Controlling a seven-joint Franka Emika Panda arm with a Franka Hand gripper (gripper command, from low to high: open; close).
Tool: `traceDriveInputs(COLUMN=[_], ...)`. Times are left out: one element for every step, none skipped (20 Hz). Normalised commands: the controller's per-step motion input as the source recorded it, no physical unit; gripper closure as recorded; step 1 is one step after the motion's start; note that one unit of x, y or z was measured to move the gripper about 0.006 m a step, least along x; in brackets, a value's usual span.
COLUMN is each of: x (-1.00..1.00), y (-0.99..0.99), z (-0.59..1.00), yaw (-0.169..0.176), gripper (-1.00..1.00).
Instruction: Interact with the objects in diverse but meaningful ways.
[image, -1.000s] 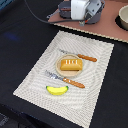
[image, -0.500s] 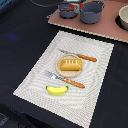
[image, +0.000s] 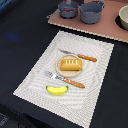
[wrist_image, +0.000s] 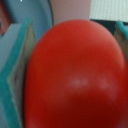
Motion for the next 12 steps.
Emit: traceDriveInputs(x=[-0.14, -0.13, -0.09, -0.06, 0.0, 0.0, 0.0, 0.0, 0.0, 0.0, 0.0, -0.01], y=[0.64, 0.63, 0.6, 0.54, 0.39, 0.35, 0.31, 0.26, 0.25, 0.23, 0.21, 0.19], z=[-0.11, -0.13, -0.13, -0.16, -0.19, -0.21, -0.23, -0.27, -0.29, -0.29, -0.31, -0.33], yaw=[-0.007, -0.005, -0.001, 0.0, 0.0, 0.0, 0.0, 0.0, 0.0, 0.0, 0.0, 0.0], gripper=[1.0, 1.0, 1.0, 1.0, 1.0, 1.0, 1.0, 1.0, 1.0, 1.0, 1.0, 1.0])
